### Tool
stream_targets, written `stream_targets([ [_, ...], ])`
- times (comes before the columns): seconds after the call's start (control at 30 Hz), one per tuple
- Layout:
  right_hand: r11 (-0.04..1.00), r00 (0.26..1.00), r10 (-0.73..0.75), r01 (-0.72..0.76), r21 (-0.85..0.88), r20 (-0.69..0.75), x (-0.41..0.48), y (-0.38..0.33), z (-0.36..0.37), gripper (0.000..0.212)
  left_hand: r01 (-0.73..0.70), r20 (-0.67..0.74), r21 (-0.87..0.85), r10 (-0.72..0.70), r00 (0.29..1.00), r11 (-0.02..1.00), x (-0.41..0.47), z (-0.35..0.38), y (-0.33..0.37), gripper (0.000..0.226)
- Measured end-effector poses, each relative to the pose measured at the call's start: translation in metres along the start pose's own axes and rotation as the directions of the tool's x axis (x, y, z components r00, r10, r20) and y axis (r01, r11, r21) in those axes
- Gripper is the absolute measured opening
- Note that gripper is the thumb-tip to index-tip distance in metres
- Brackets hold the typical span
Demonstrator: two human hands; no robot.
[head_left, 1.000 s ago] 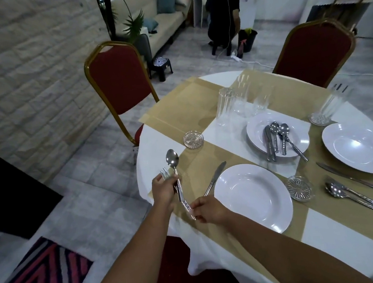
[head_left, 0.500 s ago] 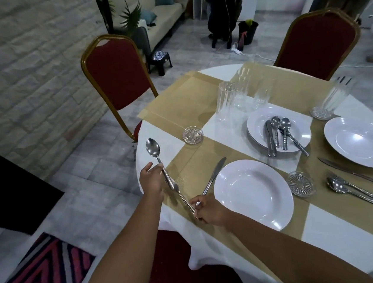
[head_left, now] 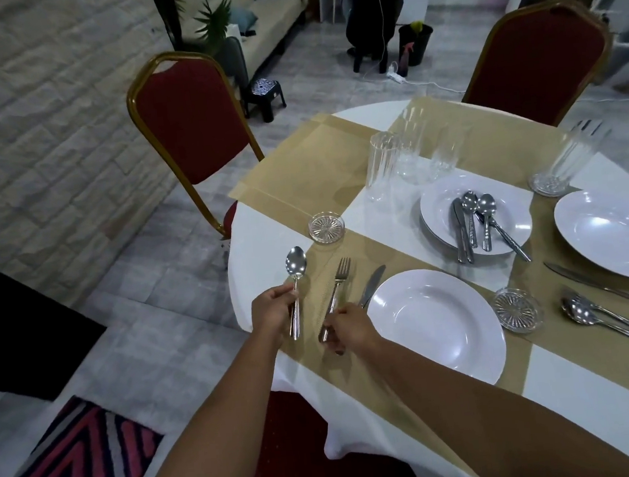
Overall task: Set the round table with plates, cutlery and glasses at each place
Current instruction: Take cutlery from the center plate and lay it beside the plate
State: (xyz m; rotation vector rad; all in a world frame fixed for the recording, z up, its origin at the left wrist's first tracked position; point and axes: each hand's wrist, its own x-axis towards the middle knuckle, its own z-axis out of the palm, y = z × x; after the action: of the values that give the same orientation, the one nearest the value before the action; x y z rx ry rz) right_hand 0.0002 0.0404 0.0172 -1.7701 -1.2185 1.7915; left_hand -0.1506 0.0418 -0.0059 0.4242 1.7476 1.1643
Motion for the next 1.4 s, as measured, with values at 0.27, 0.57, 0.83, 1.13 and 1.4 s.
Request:
stream_targets([
  [0.27,0.992,0.981,0.034,-0.057,-0.117,-0.189,0.033,-0.007,0.007,0.018,-0.098,0.027,0.297,0.094,0.995,0.950,0.014,0.021,0.010,0.019],
  [0.57,0.963,0.989,0.024,-0.062,-0.264,-0.146,0.054,-0.018,0.004,0.031,-0.188,0.114,0.479,0.151,0.982,0.857,0.028,0.041,0.006,0.025],
  [0.83,0.930,0.995,0.055,-0.081,-0.358,-0.084,0.056,-0.029,-0.005,0.031,-0.331,0.206,0.636,0.261,0.943,0.697,0.024,0.040,0.003,0.024],
  [1.13,0.885,0.972,-0.073,-0.041,-0.464,-0.225,0.069,-0.034,-0.006,0.033,-0.386,0.295,0.741,0.250,0.922,0.550,0.019,0.022,-0.001,0.027],
  [1.4,0.921,0.940,-0.015,-0.119,-0.371,-0.341,0.065,-0.029,0.002,0.008,-0.363,0.252,0.721,0.265,0.931,0.590,0.020,0.033,0.002,0.030],
])
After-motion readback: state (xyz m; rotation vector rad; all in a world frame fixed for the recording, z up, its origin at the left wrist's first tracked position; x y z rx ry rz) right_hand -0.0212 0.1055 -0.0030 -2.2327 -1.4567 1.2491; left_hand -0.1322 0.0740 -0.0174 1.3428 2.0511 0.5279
